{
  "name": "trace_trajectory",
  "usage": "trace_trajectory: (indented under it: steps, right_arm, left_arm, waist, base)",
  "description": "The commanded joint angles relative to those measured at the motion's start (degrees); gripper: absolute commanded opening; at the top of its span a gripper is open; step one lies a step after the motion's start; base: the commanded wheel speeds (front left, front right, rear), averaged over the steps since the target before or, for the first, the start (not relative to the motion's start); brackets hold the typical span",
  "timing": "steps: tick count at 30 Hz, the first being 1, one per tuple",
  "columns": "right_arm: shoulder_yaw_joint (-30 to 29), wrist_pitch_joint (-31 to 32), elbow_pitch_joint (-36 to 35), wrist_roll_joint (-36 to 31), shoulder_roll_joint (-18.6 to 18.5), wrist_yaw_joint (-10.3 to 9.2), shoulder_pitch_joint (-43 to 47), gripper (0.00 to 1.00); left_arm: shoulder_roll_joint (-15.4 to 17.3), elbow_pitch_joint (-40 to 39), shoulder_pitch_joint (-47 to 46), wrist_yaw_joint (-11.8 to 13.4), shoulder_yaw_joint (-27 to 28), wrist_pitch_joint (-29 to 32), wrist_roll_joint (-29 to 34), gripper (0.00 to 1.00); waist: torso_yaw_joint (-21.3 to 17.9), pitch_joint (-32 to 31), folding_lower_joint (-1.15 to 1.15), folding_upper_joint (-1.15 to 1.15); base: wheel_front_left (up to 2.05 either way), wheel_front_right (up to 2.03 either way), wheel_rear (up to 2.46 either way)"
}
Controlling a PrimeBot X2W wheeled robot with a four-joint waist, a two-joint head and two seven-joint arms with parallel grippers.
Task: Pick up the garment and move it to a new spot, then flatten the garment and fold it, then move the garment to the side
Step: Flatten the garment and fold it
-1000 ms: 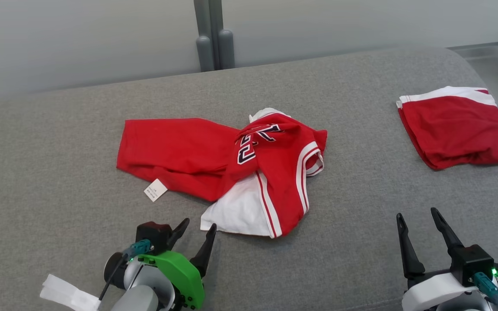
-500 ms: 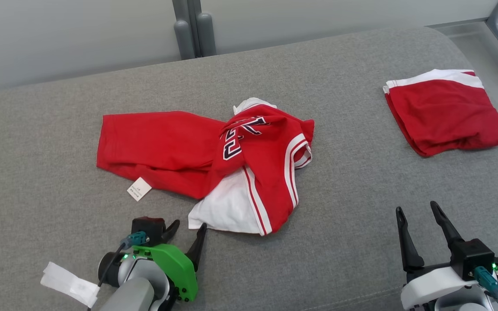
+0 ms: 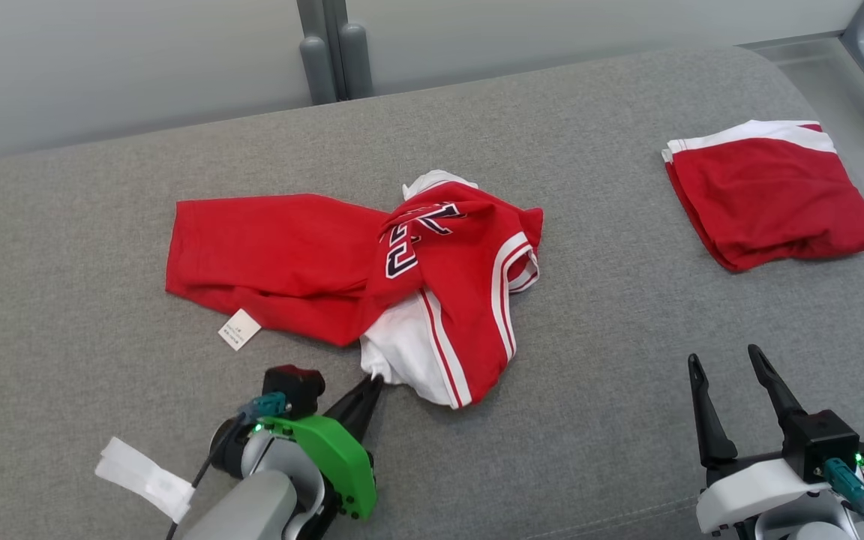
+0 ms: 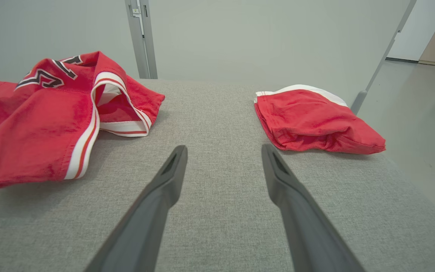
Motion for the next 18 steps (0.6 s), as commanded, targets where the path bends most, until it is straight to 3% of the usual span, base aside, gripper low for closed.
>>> trace_trajectory:
  steps: [1, 5, 11, 18]
  right_arm:
    - [-0.27, -0.14, 0.05, 0.10, -0.15, -0.11, -0.10, 1.00]
    - [-0.75, -0.14, 0.03, 0.37, -0.15, -0.10, 0.99, 1.00]
    - [-0.77, -0.14, 0.25, 1.04, -0.15, -0.11, 1.70, 1.00]
    - [-0.11, -0.14, 0.57, 1.74, -0.15, -0.11, 0.80, 1.00]
  left_arm:
    - [0.89, -1.42, -1.60, 0.11, -0.09, -0.52, -1.25, 0.00]
    - [3.50, -11.67, -2.69, 0.10, -0.75, -0.01, -6.90, 0.00]
    - [10.52, -32.25, -6.71, 0.15, 1.82, 5.94, -15.03, 0.00]
    - [16.68, -48.19, -14.36, 5.56, 6.29, 17.97, -19.96, 0.00]
  waist:
    - [-0.05, -0.14, 0.00, 0.00]
    - [0.18, -0.78, 0.00, 0.00]
    - [0.73, -1.95, 0.00, 0.00]
    - [0.69, -2.70, 0.00, 0.00]
  base:
    - [0.00, 0.00, 0.00]
    - [0.00, 0.00, 0.00]
    - [0.00, 0.00, 0.00]
    - [0.00, 0.00, 0.00]
